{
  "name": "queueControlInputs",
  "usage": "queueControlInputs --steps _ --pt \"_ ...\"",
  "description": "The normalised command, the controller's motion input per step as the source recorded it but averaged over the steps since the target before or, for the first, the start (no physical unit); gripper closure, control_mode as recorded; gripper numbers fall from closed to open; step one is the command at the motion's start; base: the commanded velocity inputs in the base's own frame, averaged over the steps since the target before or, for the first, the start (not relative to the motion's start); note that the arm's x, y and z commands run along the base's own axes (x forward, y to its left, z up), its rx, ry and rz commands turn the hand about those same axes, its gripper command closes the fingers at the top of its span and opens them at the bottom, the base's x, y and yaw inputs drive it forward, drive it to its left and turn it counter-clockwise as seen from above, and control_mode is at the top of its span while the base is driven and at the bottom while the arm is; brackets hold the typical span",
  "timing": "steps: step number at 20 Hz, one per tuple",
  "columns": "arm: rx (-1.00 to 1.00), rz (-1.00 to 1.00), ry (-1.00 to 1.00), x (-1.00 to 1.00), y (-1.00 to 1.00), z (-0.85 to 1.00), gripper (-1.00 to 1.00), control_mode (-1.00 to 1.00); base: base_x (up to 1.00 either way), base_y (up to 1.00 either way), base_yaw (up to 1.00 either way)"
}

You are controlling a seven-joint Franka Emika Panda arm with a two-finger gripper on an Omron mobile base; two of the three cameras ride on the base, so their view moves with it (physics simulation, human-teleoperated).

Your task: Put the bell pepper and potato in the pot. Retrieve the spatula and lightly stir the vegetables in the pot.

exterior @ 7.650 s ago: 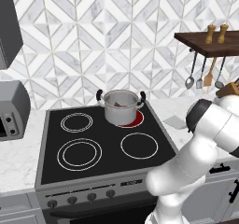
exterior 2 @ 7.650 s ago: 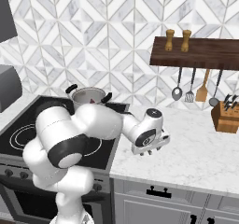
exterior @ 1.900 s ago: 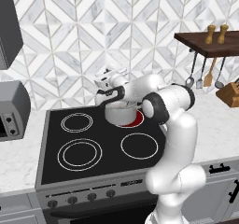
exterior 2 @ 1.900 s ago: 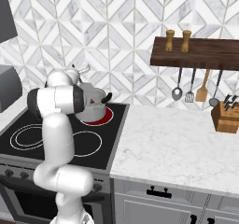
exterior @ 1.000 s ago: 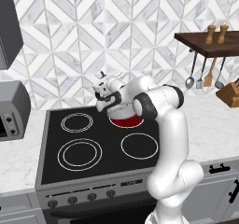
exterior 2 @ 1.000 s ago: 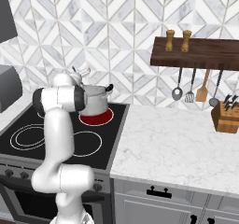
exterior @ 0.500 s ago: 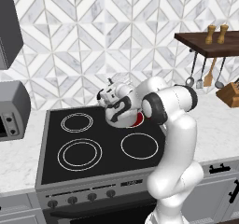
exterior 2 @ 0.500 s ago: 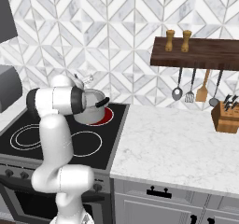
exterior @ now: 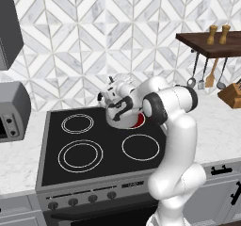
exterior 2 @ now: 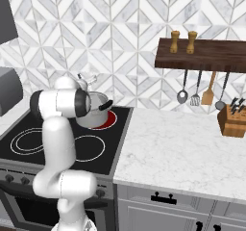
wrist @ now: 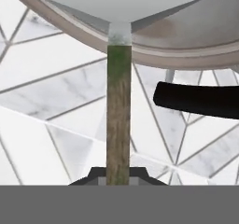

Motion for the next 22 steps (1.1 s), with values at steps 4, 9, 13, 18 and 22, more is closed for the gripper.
queueControlInputs --steps 4,9,13,18,22 --pt "0.17 0.02 -0.21 0.00 -0.06 -0.86 1.00 -1.00 0.00 0.00 0.00" --pt "0.26 0.04 -0.21 0.00 -0.14 -0.94 1.00 -1.00 0.00 0.00 0.00" --pt "0.41 0.08 -0.21 -0.20 -0.28 -0.41 1.00 -1.00 0.00 0.00 0.00" --pt "0.48 0.11 -0.13 -0.13 -0.34 -0.17 1.00 -1.00 0.00 0.00 0.00" --pt "0.16 0.09 -0.40 0.00 -0.55 -0.85 1.00 -1.00 0.00 0.00 0.00"
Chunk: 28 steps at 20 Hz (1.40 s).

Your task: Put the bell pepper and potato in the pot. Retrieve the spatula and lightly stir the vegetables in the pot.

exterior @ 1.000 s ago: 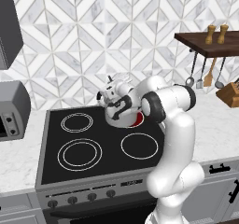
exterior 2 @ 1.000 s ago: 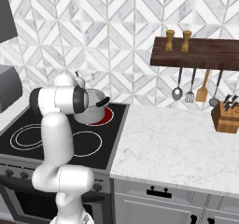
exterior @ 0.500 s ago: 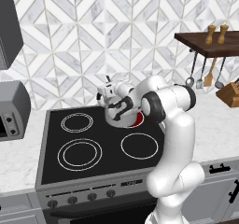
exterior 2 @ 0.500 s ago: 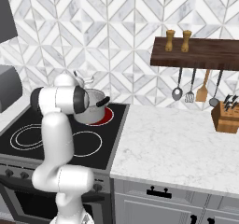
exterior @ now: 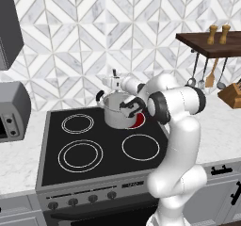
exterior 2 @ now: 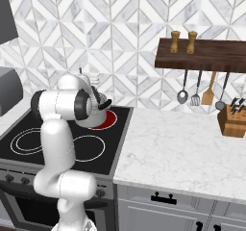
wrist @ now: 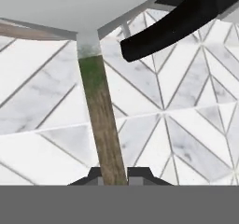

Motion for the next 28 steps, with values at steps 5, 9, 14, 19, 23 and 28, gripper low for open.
queueControlInputs --steps 5,9,14,19,23,28 --pt "0.05 0.08 -0.57 0.00 -0.55 -1.00 1.00 -1.00 0.00 0.00 0.00" --pt "0.11 0.13 -0.60 -0.01 -0.06 -1.00 1.00 -1.00 0.00 0.00 0.00" --pt "0.10 0.15 -0.47 -0.08 0.00 -1.00 1.00 -1.00 0.00 0.00 0.00" --pt "0.03 0.15 -0.36 0.00 0.00 -1.00 1.00 -1.00 0.00 0.00 0.00" --pt "0.04 0.16 -0.27 0.03 -0.05 -1.00 1.00 -1.00 0.00 0.00 0.00" --pt "0.06 0.21 -0.27 0.03 -0.30 -1.00 1.00 -1.00 0.00 0.00 0.00"
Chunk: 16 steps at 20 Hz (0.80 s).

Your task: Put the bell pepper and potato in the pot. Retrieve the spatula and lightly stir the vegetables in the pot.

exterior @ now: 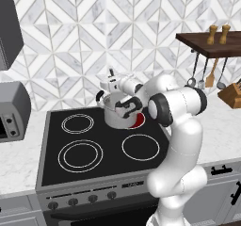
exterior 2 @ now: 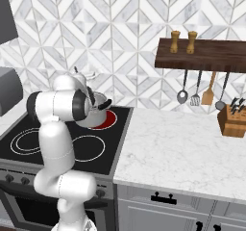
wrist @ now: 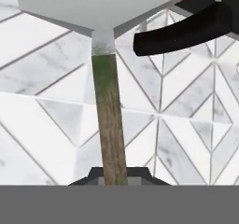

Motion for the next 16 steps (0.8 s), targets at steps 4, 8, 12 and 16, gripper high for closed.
queueControlInputs --steps 4,8,12,16 --pt "0.09 0.27 -0.31 0.00 -0.66 -1.00 1.00 -1.00 0.00 0.00 0.00" --pt "0.09 0.31 -0.33 0.16 -0.60 -1.00 1.00 -1.00 0.00 0.00 0.00" --pt "0.04 0.30 -0.34 0.33 -0.25 -1.00 1.00 -1.00 0.00 0.00 0.00" --pt "0.03 0.29 -0.34 0.44 -0.30 -1.00 1.00 -1.00 0.00 0.00 0.00"
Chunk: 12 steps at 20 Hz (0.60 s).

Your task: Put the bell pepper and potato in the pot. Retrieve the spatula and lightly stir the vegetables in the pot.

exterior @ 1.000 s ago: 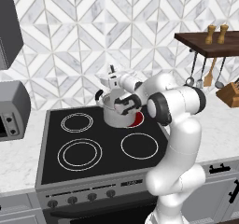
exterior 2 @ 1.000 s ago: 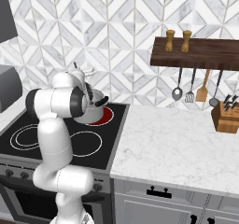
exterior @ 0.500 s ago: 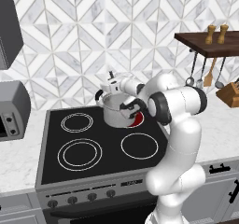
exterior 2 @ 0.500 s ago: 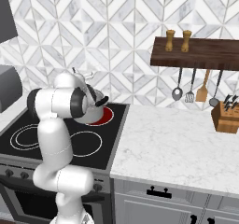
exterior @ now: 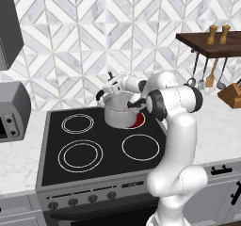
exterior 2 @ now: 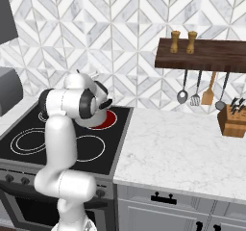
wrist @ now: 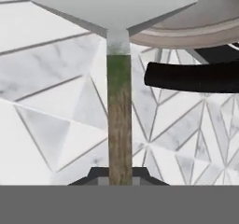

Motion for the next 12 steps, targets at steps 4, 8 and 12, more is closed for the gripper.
queueControlInputs --steps 4,8,12 --pt "0.06 0.27 -0.29 0.21 -0.64 -1.00 1.00 -1.00 0.00 0.00 0.00" --pt "0.09 0.26 -0.25 -0.07 -1.00 -1.00 1.00 -1.00 0.00 0.00 0.00" --pt "0.06 0.21 -0.28 -0.77 -1.00 -1.00 1.00 -1.00 0.00 0.00 0.00"
